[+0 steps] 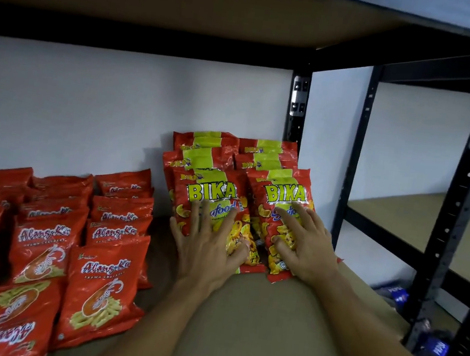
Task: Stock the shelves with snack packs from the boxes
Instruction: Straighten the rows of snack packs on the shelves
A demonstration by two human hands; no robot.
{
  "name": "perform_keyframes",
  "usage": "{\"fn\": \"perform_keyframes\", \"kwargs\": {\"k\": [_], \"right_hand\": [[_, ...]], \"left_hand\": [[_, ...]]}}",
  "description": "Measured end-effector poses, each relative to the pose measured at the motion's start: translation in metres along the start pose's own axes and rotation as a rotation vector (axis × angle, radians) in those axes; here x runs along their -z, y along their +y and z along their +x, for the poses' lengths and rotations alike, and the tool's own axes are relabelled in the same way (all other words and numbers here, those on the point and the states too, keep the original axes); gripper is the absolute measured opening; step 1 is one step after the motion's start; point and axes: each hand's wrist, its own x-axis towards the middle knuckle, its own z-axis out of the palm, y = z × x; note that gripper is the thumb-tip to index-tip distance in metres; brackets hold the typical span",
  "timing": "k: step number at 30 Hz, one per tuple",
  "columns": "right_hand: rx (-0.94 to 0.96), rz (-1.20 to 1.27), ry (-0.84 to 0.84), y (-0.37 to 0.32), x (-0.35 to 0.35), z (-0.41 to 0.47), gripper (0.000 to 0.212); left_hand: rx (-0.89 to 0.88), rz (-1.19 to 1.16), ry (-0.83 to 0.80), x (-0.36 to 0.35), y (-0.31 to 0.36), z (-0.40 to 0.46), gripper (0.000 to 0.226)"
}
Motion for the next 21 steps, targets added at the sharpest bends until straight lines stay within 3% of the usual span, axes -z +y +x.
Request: {"fn": "perform_keyframes", "kwargs": {"k": [3, 6, 10, 15, 21], "right_hand": [[-0.006, 0.016, -0.065, -0.003, 0.007, -0.006, 0.067], [-0.003, 0.016, -0.118, -0.012, 0.016, -0.013, 0.068], [-0.046, 0.019, -0.128, -0.012, 0.026, -0.032, 0.068], [-0.082, 0.0, -0.152, 0.003, 0.042, -0.04, 0.07], [-0.045, -0.027, -0.152, 0.015, 0.048, -0.036, 0.069]], "left_hand": [[-0.016, -0.03, 0.117, 0.019, 0.01, 0.015, 0.06], [-0.218, -0.016, 0.197, 0.038, 0.025, 0.055, 0.044], [-0.364, 0.003, -0.031, 0.042, 0.044, 0.123, 0.049], [-0.336, 0.041, -0.336, 0.014, 0.064, 0.148, 0.061], [-0.357, 0.072, -0.297, 0.014, 0.069, 0.158, 0.056]]}}
